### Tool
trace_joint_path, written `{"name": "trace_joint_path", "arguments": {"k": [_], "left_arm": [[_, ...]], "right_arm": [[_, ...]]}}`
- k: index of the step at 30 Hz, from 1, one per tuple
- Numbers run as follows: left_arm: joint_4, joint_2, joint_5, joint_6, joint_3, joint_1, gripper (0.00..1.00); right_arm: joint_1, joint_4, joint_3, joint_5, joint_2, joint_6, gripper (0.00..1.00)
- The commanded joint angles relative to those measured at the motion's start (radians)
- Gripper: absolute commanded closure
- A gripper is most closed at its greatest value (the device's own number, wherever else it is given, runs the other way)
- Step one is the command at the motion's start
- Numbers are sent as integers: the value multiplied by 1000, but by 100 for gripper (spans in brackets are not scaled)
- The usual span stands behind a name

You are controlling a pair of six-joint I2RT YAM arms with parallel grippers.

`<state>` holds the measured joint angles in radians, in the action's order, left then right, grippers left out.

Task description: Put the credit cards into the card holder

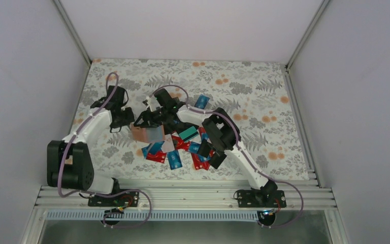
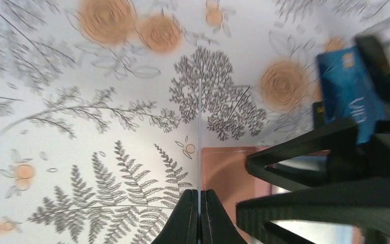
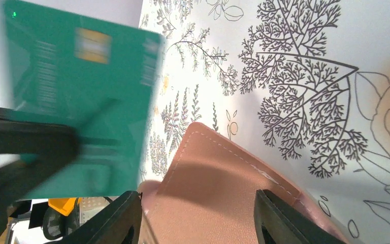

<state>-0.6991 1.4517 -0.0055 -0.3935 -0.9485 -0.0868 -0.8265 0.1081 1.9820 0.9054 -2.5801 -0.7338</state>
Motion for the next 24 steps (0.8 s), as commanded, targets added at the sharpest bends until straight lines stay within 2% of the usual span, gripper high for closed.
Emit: {"name": "trace_joint_path", "arguments": {"k": [1,5,10,19,24], "left_arm": [[-102,-118,-65,-27,-76,3,98],[-118,-221,25,-20,-72,-1,98],[-92,-241,169,-43,26,-6,98],[27,-171,195,-65,168,-7,98],[42,-152,166,-71,180,-7,98]], "right_arm": [[-16,16,20,-29,-41,5,43],[-14,27,24,-40,-45,11,42],[-13,42,44,-42,-35,20,42],[-3,63,45,-34,18,39,42],[14,97,42,-32,74,70,40]]}}
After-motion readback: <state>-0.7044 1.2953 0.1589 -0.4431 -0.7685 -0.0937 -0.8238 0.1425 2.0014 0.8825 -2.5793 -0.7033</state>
